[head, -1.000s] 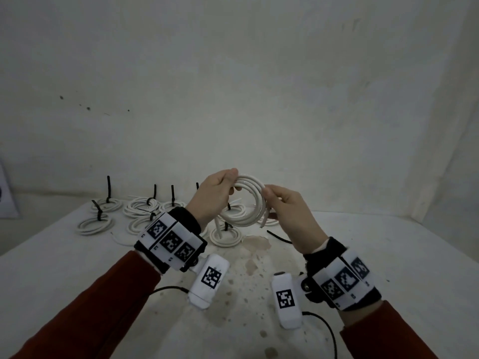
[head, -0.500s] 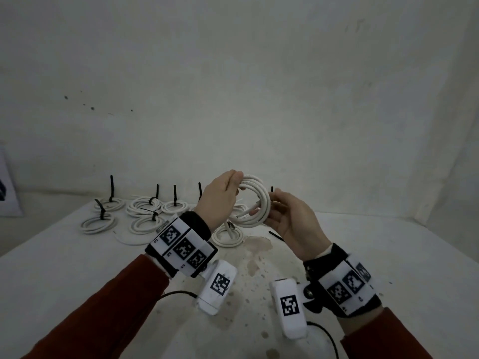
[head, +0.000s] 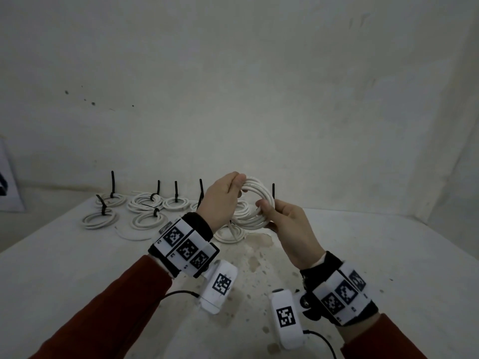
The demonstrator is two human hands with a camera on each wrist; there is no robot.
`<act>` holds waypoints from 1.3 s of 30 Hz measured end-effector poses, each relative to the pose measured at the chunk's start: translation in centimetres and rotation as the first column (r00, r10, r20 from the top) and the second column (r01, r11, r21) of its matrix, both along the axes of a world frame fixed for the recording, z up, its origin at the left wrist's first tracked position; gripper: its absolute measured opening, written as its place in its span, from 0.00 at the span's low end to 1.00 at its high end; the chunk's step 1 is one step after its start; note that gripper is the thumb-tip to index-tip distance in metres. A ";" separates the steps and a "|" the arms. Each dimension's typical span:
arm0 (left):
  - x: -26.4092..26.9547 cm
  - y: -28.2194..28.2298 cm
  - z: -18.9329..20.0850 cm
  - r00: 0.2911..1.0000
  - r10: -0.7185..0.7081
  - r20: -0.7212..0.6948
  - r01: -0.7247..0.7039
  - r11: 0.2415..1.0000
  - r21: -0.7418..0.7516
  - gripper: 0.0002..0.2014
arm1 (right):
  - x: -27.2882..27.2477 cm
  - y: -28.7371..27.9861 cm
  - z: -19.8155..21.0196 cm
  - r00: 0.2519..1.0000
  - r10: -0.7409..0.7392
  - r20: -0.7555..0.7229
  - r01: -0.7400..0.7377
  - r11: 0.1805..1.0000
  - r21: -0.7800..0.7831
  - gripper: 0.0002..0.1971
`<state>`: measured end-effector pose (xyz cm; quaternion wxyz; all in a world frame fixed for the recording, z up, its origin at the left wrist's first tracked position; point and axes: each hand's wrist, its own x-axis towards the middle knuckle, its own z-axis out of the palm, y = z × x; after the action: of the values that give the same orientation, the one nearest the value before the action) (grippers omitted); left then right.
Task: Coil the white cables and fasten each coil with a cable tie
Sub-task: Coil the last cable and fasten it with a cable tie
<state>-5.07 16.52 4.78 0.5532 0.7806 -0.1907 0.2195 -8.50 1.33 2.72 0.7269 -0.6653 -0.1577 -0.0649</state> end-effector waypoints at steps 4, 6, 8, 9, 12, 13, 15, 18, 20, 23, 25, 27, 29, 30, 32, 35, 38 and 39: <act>0.0 0.0 0.2 0.999 -0.030 -0.016 0.030 0.999 -0.013 0.16 | -0.1 0.3 -0.1 0.998 -0.052 0.044 0.058 0.989 -0.133 0.15; -0.2 -0.1 0.3 0.998 -0.054 -0.039 0.053 0.998 -0.040 0.16 | 0.0 0.4 -0.2 0.993 -0.094 0.071 0.106 0.978 -0.178 0.15; -0.4 -0.1 0.6 0.994 -0.086 -0.066 0.080 0.993 -0.084 0.16 | 0.1 0.5 -0.2 0.989 -0.123 0.080 0.137 0.967 -0.213 0.15; -0.5 -0.1 0.7 0.992 -0.100 -0.073 0.092 0.990 -0.103 0.16 | 0.1 0.6 -0.1 0.990 -0.124 0.068 0.136 0.967 -0.216 0.15; -0.7 -0.1 0.8 0.989 -0.122 -0.087 0.110 0.985 -0.134 0.16 | 0.0 0.9 0.1 0.989 -0.132 0.061 0.143 0.963 -0.229 0.14; -0.8 -0.1 0.8 0.988 -0.126 -0.091 0.112 0.983 -0.144 0.16 | -0.1 1.0 0.1 0.986 -0.147 0.075 0.161 0.955 -0.248 0.14; -0.9 0.0 0.8 0.990 -0.113 -0.088 0.099 0.984 -0.148 0.16 | -0.1 1.1 0.0 0.990 -0.126 0.069 0.139 0.957 -0.256 0.14; -0.8 0.2 0.7 0.994 -0.074 -0.080 0.058 0.982 -0.182 0.16 | -0.4 1.1 -0.1 0.999 0.043 -0.033 -0.045 0.996 -0.073 0.13; -0.8 0.6 0.7 0.991 -0.088 -0.106 0.054 0.956 -0.287 0.16 | -0.6 0.9 0.0 0.997 0.077 -0.002 -0.077 0.996 0.052 0.14; -1.1 0.3 0.4 0.970 -0.198 -0.138 0.108 0.868 -0.484 0.16 | -0.5 1.3 0.3 0.997 0.046 0.065 -0.057 0.983 0.176 0.16; -1.5 -0.5 0.0 0.967 -0.225 -0.121 0.131 0.843 -0.522 0.15 | -0.2 1.9 0.4 0.999 0.036 0.036 -0.045 0.956 0.290 0.15; -2.1 -1.2 -0.6 0.971 -0.221 -0.096 0.142 0.846 -0.514 0.14 | 0.0 2.4 0.8 1.000 0.027 0.009 -0.028 0.916 0.400 0.13; -2.4 -1.2 -1.1 0.980 -0.178 -0.088 0.123 0.893 -0.434 0.14 | 0.5 2.3 1.1 1.000 0.005 0.008 -0.008 0.905 0.426 0.11; -2.5 -1.0 -1.3 0.984 -0.151 -0.100 0.105 0.926 -0.364 0.15 | 0.7 2.0 1.3 1.000 -0.013 0.020 0.004 0.918 0.396 0.09; -2.6 -0.1 -1.3 0.979 -0.116 -0.168 0.085 0.980 -0.181 0.14 | 1.1 1.1 1.7 0.997 -0.043 0.057 0.026 0.963 0.268 0.09; -2.7 0.8 -0.7 0.954 -0.092 -0.284 0.111 0.992 0.052 0.09 | 1.2 0.0 2.4 0.998 -0.008 0.065 0.005 0.999 0.035 0.09; -2.7 0.7 0.9 0.954 -0.125 -0.271 0.155 0.984 0.090 0.15 | 1.1 0.0 3.3 0.998 0.010 0.060 -0.001 0.989 -0.146 0.04; -2.7 0.5 1.5 0.953 -0.141 -0.267 0.177 0.977 0.119 0.12 | 1.1 0.1 3.5 0.997 -0.004 0.077 0.019 0.980 -0.198 0.05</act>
<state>-7.80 17.05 6.30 0.5325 0.8217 -0.1947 0.0573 -7.42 1.44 6.23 0.6498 -0.7326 -0.1871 -0.0781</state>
